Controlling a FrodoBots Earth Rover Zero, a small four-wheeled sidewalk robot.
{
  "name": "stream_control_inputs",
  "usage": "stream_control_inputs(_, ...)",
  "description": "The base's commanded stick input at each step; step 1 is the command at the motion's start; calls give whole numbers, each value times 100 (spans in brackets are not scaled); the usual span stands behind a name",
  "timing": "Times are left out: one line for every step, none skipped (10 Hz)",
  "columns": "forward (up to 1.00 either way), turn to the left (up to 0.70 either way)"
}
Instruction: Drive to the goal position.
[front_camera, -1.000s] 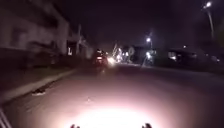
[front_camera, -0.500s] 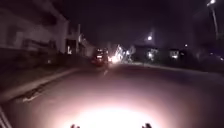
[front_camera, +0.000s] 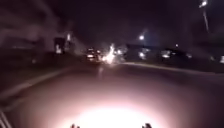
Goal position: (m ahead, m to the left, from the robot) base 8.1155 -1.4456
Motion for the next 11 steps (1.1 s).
stream_control_inputs(70, 0)
stream_control_inputs(70, 0)
stream_control_inputs(70, 0)
stream_control_inputs(70, 0)
stream_control_inputs(70, 0)
stream_control_inputs(70, 0)
stream_control_inputs(70, 0)
stream_control_inputs(70, 0)
stream_control_inputs(70, 0)
stream_control_inputs(70, 0)
stream_control_inputs(70, 0)
